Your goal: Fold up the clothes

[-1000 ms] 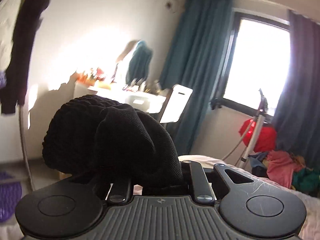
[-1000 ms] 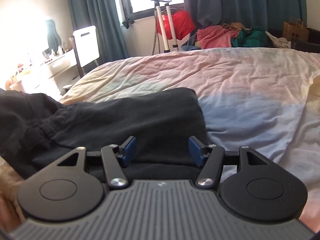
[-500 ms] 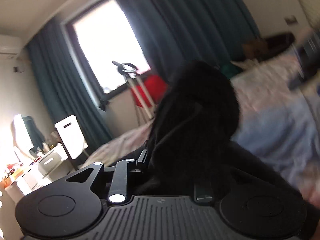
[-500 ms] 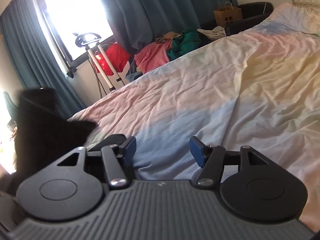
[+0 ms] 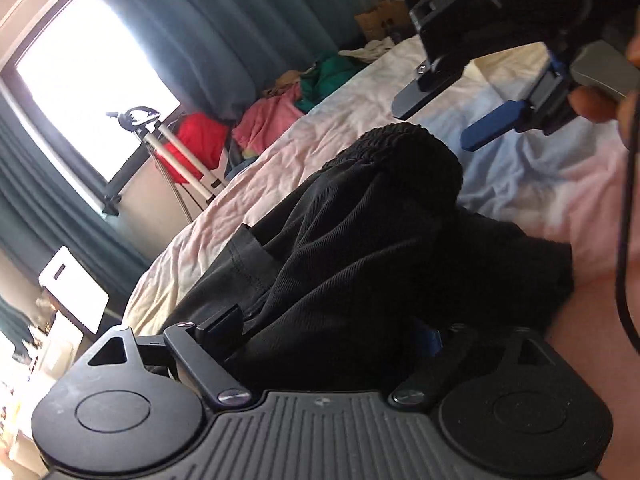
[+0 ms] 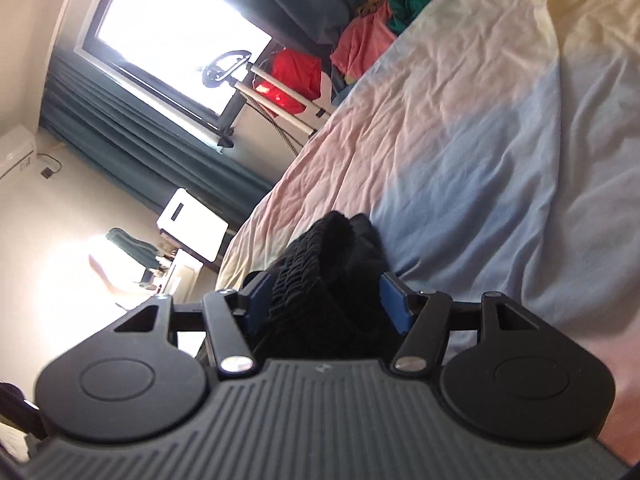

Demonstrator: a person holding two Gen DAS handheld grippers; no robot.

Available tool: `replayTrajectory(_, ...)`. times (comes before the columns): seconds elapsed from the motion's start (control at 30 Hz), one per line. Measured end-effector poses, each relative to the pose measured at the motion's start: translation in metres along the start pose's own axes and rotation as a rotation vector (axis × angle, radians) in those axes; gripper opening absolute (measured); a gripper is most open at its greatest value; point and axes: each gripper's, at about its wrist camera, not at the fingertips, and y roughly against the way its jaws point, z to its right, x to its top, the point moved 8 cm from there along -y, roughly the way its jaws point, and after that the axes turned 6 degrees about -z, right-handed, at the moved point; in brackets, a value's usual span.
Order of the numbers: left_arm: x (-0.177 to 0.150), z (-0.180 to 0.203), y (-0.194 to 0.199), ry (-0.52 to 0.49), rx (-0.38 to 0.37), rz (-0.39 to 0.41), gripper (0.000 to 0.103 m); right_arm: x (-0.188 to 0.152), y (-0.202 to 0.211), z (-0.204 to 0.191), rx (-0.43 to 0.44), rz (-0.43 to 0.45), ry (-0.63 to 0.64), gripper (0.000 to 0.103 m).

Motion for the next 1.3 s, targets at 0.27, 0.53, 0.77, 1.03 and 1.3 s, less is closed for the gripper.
replayTrajectory(0.27, -0.070, -0.033, 0.008, -0.058, -0.004, 0.028, 0.072, -0.030, -0.024, 0.003, 0.097, -0.155, -0.152, 0.075)
replayTrajectory(0.53, -0.115, -0.034, -0.006, 0.046, -0.266, -0.054, 0.072, -0.040, -0.047, -0.013, 0.111, -0.176, -0.135, 0.085)
replayTrajectory(0.77, -0.125, -0.057, -0.006, 0.176, -0.332, 0.016, 0.073, -0.033, -0.069, -0.030, -0.050, -0.078, 0.042, 0.073)
replayTrajectory(1.03, -0.133, -0.056, 0.028, 0.210, -0.350, 0.110, 0.078, -0.016, -0.018, -0.073, 0.021, 0.056, 0.188, 0.048)
replayTrajectory(1.3, -0.132, -0.029, 0.032, 0.159, -0.366, 0.035, 0.078, -0.032, -0.022, -0.003, -0.123, -0.074, 0.066, 0.058)
